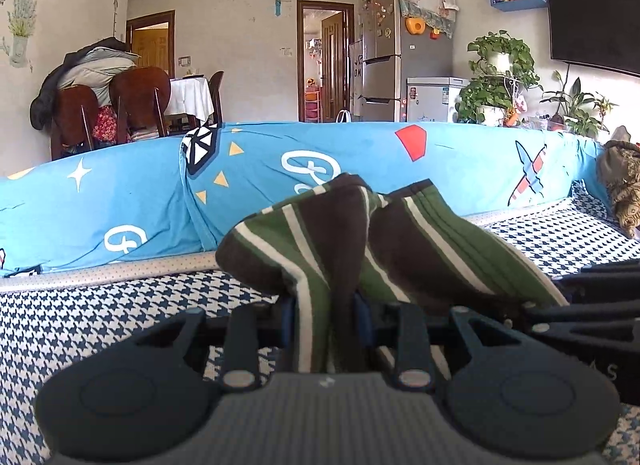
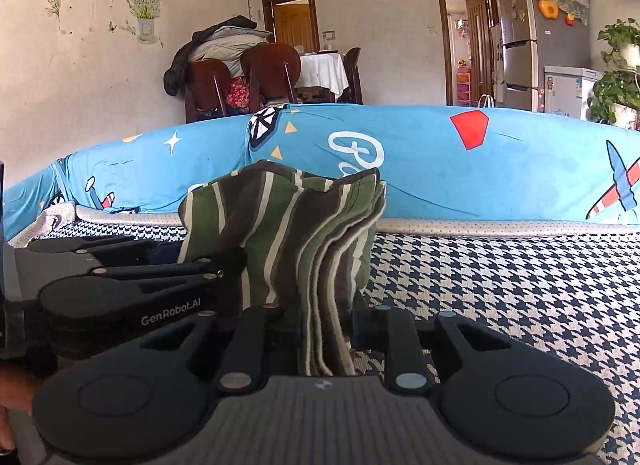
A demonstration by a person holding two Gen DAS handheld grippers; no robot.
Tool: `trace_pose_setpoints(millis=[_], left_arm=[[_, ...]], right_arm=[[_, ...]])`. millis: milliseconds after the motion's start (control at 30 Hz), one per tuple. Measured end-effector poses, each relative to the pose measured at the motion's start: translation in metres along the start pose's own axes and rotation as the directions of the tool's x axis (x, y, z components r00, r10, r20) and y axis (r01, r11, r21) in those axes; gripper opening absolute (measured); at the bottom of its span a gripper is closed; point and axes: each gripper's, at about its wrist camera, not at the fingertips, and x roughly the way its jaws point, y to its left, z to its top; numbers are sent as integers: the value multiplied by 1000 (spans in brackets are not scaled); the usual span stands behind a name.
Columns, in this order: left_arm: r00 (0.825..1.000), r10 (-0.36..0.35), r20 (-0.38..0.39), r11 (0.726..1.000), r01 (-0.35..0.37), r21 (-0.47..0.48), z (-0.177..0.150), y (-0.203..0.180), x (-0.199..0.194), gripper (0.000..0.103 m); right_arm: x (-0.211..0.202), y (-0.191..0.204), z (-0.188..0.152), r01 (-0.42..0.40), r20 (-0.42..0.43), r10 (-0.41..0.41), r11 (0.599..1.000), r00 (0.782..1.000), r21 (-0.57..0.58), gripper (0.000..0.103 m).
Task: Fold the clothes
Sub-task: 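Grip the folded shirt edge with both grippers and lift it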
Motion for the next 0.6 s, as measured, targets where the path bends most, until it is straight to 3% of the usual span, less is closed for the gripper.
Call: trace_pose_setpoints(millis=[233,600], left_arm=[[999,27,34,999,-27,17,12,6,0,28],[999,35,26,999,-35,20,19,11,17,28]], right_arm=[[5,8,6,5,36,-5,1000,999,3,22],[23,8,9,23,39,-25,999,999,41,22]])
